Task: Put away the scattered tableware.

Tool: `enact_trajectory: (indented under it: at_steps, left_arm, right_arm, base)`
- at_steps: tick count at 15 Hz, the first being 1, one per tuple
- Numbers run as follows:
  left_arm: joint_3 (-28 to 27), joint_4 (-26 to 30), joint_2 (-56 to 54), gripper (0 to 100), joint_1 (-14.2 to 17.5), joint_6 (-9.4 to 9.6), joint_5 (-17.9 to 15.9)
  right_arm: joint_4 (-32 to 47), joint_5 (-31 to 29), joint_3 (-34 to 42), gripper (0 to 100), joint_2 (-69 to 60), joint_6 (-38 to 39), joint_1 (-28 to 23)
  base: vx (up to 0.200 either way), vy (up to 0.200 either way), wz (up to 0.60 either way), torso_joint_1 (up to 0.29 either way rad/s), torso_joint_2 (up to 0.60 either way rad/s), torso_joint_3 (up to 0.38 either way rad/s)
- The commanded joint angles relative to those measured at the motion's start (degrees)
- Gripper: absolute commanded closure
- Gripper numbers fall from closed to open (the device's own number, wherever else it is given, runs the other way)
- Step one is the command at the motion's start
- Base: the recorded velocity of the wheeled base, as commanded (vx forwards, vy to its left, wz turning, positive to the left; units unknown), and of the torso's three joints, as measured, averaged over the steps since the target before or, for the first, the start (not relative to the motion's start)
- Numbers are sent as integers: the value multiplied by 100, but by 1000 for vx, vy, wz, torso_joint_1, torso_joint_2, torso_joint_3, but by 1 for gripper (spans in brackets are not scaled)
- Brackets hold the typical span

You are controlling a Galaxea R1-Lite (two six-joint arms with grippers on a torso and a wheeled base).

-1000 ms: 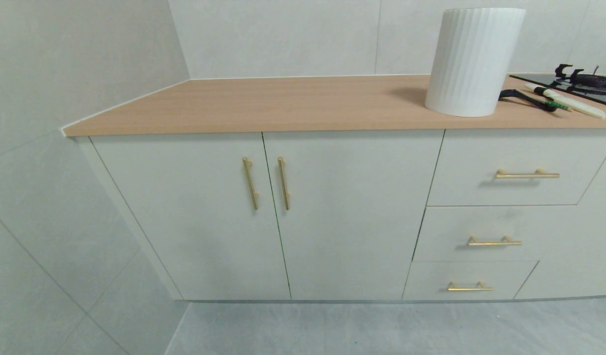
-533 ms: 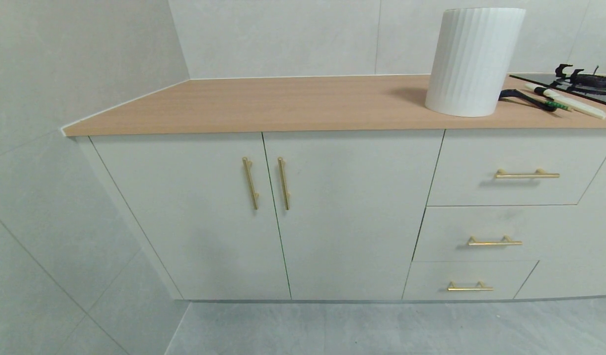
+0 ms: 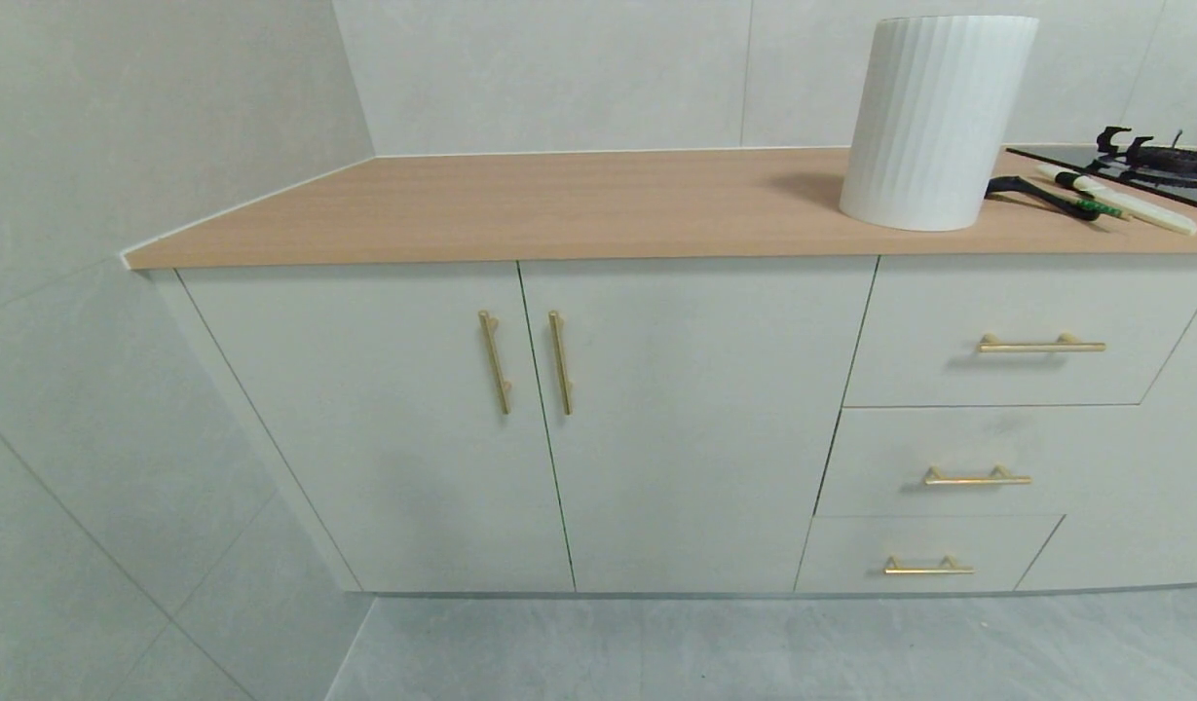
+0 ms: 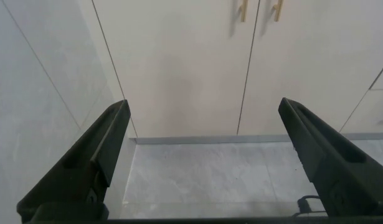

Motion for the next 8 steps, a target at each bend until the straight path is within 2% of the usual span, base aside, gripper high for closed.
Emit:
enact_trajectory:
  at_steps: [1, 8]
  left_arm:
    - [0, 1, 7, 0, -1, -13, -2]
    - [0, 1, 7, 0, 8, -39, -2]
  right_arm:
    - [2, 4, -1, 0, 16, 11, 4]
    - [2, 4, -1, 0, 16, 11, 4]
  base:
    - [0, 0, 0, 0, 0, 0]
    - [0, 0, 0, 0, 0, 0]
